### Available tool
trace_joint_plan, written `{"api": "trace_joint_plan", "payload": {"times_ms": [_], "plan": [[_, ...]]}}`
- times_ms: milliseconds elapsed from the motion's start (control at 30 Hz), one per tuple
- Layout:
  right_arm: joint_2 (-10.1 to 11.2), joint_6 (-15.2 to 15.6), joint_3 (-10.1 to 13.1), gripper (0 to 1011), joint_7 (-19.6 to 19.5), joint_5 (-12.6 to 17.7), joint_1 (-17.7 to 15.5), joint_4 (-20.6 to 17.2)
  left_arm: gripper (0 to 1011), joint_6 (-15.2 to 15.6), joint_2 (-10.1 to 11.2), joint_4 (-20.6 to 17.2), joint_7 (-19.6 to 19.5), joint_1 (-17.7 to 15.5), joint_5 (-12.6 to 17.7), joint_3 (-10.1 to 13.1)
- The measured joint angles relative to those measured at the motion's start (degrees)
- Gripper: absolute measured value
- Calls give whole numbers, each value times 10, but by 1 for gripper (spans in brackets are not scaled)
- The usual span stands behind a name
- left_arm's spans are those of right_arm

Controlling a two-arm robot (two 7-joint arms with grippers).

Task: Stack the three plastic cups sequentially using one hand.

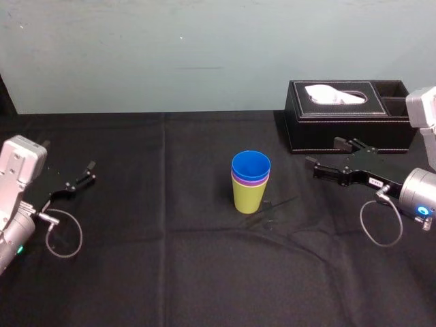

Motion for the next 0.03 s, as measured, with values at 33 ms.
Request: {"api": "trace_joint_plan", "payload": {"times_ms": [33], "plan": [[0, 0, 0, 1003, 0, 0, 0, 0, 1012, 0, 0, 0, 0, 0, 0, 0]]}}
